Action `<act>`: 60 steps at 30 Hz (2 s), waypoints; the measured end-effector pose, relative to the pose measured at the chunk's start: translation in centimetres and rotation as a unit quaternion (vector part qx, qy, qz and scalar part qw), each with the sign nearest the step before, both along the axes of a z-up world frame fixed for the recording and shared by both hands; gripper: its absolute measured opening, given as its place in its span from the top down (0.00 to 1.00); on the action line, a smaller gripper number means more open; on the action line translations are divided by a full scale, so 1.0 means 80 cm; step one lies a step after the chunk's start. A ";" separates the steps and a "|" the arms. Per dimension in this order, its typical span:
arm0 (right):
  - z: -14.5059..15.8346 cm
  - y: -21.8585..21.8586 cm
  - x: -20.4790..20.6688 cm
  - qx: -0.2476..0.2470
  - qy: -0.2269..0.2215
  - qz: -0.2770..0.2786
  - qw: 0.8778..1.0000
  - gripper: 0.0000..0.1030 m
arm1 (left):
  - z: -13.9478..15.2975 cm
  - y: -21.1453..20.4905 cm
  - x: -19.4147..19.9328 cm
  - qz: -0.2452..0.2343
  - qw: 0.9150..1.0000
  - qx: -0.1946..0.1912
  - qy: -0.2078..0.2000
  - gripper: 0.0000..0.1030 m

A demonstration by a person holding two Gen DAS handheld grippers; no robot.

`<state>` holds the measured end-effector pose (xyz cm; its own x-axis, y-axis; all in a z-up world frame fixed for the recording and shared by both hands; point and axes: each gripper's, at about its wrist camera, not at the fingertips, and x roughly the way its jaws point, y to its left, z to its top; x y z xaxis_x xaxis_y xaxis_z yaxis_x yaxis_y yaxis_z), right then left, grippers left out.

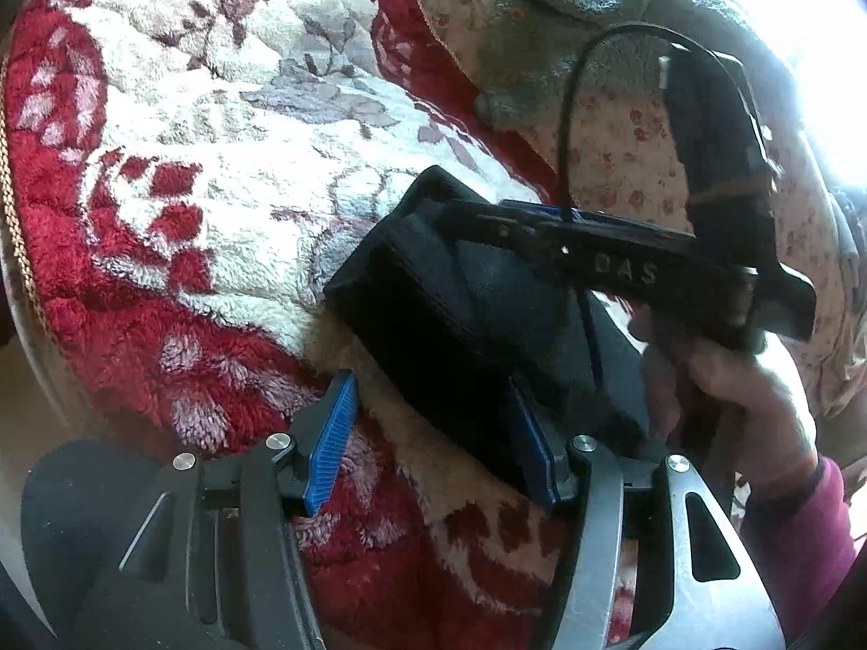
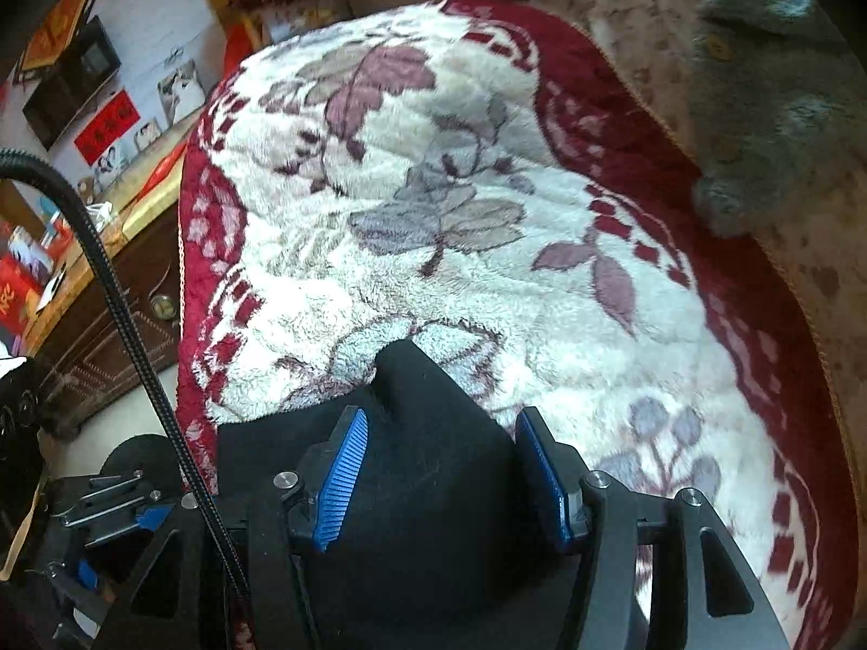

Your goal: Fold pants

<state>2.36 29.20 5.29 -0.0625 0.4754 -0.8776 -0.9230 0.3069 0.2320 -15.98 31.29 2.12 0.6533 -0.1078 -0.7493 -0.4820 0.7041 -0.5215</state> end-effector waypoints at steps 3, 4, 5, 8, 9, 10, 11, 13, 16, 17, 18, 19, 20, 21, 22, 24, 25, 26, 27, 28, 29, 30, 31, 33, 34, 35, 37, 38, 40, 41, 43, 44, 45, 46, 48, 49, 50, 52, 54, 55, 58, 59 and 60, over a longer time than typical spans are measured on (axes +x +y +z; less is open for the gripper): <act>-0.009 0.009 0.007 0.000 0.026 0.006 1.000 0.47 | -0.007 0.000 0.006 0.001 1.000 -0.007 -0.002 0.34; -0.013 0.011 0.009 0.002 0.034 0.004 0.999 0.50 | -0.007 -0.002 0.008 0.002 1.000 -0.005 -0.005 0.30; -0.016 0.013 0.010 0.004 0.038 0.001 0.999 0.54 | -0.006 -0.004 0.010 0.000 1.000 -0.002 -0.009 0.26; -0.021 0.010 0.010 0.012 0.026 -0.012 1.000 0.68 | -0.010 -0.004 0.016 0.001 1.000 0.004 -0.020 0.25; -0.020 0.005 0.011 0.021 0.030 -0.018 0.999 0.73 | -0.010 -0.003 0.017 0.001 1.000 0.004 -0.026 0.27; -0.019 0.001 0.012 0.029 0.033 -0.022 0.999 0.78 | -0.010 -0.002 0.017 0.002 1.000 0.008 -0.027 0.44; -0.015 -0.006 0.014 0.041 0.040 -0.029 0.998 0.80 | -0.009 -0.002 0.019 -0.002 1.000 0.019 -0.023 0.61; -0.007 -0.018 0.017 0.065 0.052 -0.040 0.996 0.83 | -0.004 -0.004 0.021 -0.035 0.998 0.032 -0.039 0.77; 0.014 -0.039 0.014 0.100 0.056 -0.058 0.992 0.84 | 0.020 -0.013 0.017 -0.047 0.995 0.057 -0.060 0.82; 0.026 -0.048 0.012 0.115 0.056 -0.067 0.990 0.84 | 0.029 -0.017 0.017 -0.050 0.995 0.062 -0.067 0.83; 0.038 -0.059 0.013 0.132 0.056 -0.077 0.987 0.84 | 0.040 -0.021 0.015 -0.054 0.994 0.064 -0.077 0.83; 0.049 -0.070 0.013 0.146 0.058 -0.085 0.984 0.84 | 0.048 -0.024 0.014 -0.058 0.993 0.066 -0.084 0.83; 0.062 -0.086 0.016 0.165 0.063 -0.097 0.979 0.84 | 0.063 -0.032 0.013 -0.067 0.990 0.072 -0.098 0.83; 0.075 -0.102 0.018 0.182 0.069 -0.108 0.975 0.84 | 0.073 -0.038 0.012 -0.074 0.988 0.078 -0.107 0.83; 0.085 -0.116 0.022 0.195 0.073 -0.118 0.971 0.84 | 0.086 -0.048 0.012 -0.085 0.986 0.086 -0.119 0.83; 0.109 -0.155 0.028 0.227 0.081 -0.142 0.960 0.84 | 0.112 -0.074 0.014 -0.114 0.978 0.099 -0.143 0.83; 0.121 -0.181 0.031 0.245 0.084 -0.157 0.953 0.84 | 0.121 -0.086 0.015 -0.127 0.975 0.102 -0.152 0.83; 0.129 -0.200 0.032 0.255 0.086 -0.166 0.949 0.84 | 0.132 -0.103 0.017 -0.144 0.970 0.106 -0.163 0.83; 0.139 -0.227 0.033 0.267 0.084 -0.180 0.943 0.84 | 0.139 -0.115 0.019 -0.157 0.967 0.109 -0.170 0.83; 0.144 -0.245 0.033 0.273 0.083 -0.189 0.939 0.84 | 0.148 -0.136 0.021 -0.178 0.961 0.112 -0.181 0.83; 0.152 -0.271 0.033 0.282 0.082 -0.203 0.934 0.84 | 0.153 -0.148 0.026 -0.190 0.957 0.114 -0.186 0.83; 0.155 -0.293 0.033 0.288 0.082 -0.214 0.930 0.84 | 0.158 -0.168 0.029 -0.209 0.952 0.116 -0.192 0.83; 0.158 -0.317 0.033 0.295 0.081 -0.227 0.925 0.84 | 0.161 -0.186 0.033 -0.225 0.948 0.116 -0.195 0.83; 0.159 -0.368 0.029 0.302 0.078 -0.256 0.915 0.84 | 0.161 -0.213 0.042 -0.251 0.941 0.113 -0.195 0.83; 0.158 -0.388 0.026 0.303 0.076 -0.268 0.912 0.84 | 0.160 -0.232 0.047 -0.268 0.937 0.110 -0.193 0.83; 0.154 -0.414 0.023 0.304 0.075 -0.283 0.906 0.84 | 0.156 -0.253 0.052 -0.285 0.933 0.110 -0.190 0.83; 0.139 -0.460 0.019 0.305 0.080 -0.316 0.895 0.84 | 0.149 -0.289 0.062 -0.311 0.926 0.113 -0.179 0.83; 0.131 -0.477 0.019 0.304 0.081 -0.329 0.890 0.84 | 0.141 -0.309 0.070 -0.325 0.923 0.113 -0.170 0.83; 0.111 -0.513 0.017 0.298 0.086 -0.357 0.881 0.84 | 0.126 -0.338 0.082 -0.345 0.919 0.116 -0.154 0.83; 0.098 -0.529 0.016 0.292 0.088 -0.371 0.877 0.84 | 0.118 -0.354 0.084 -0.353 0.916 0.121 -0.146 0.83; 0.078 -0.554 0.014 0.275 0.086 -0.395 0.872 0.85 | 0.096 -0.381 0.094 -0.373 0.911 0.125 -0.126 0.83; 0.067 -0.567 0.013 0.265 0.083 -0.407 0.870 0.85 | 0.087 -0.390 0.099 -0.381 0.909 0.125 -0.117 0.83; 0.059 -0.578 0.011 0.262 0.085 -0.417 0.866 0.84 | 0.078 -0.399 0.102 -0.385 0.908 0.123 -0.110 0.83; 0.054 -0.587 0.009 0.260 0.085 -0.426 0.863 0.84 | 0.074 -0.404 0.103 -0.387 0.907 0.123 -0.109 0.83; 0.052 -0.608 0.004 0.246 0.072 -0.447 0.857 0.80 | 0.072 -0.409 0.103 -0.395 0.904 0.119 -0.110 0.79; 0.053 -0.615 0.001 0.241 0.066 -0.452 0.856 0.74 | 0.075 -0.411 0.100 -0.401 0.903 0.107 -0.112 0.68; 0.057 -0.622 -0.003 0.231 0.056 -0.458 0.857 0.70 | 0.077 -0.411 0.100 -0.411 0.901 0.086 -0.113 0.56; 0.063 -0.632 -0.008 0.214 0.044 -0.469 0.856 0.62 | 0.086 -0.412 0.093 -0.424 0.896 0.061 -0.116 0.51; 0.071 -0.643 -0.013 0.213 0.043 -0.481 0.849 0.58 | 0.092 -0.416 0.082 -0.432 0.891 0.071 -0.122 0.51; 0.074 -0.649 -0.017 0.216 0.044 -0.487 0.845 0.54 | 0.096 -0.412 0.078 -0.433 0.889 0.078 -0.124 0.51; 0.084 -0.667 -0.029 0.229 0.057 -0.499 0.834 0.49 | 0.103 -0.387 0.066 -0.423 0.894 0.085 -0.122 0.51; 0.089 -0.674 -0.037 0.235 0.060 -0.500 0.831 0.48 | 0.105 -0.375 0.065 -0.415 0.897 0.088 -0.122 0.51; 0.091 -0.677 -0.043 0.241 0.064 -0.500 0.829 0.47 | 0.107 -0.363 0.064 -0.406 0.901 0.094 -0.123 0.51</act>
<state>-1.06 -24.96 12.61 0.4967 0.6392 -0.5871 -0.2215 0.7474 0.6264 -10.88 2.24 10.67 0.5646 -0.5115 -0.6478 0.3452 0.8592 -0.3776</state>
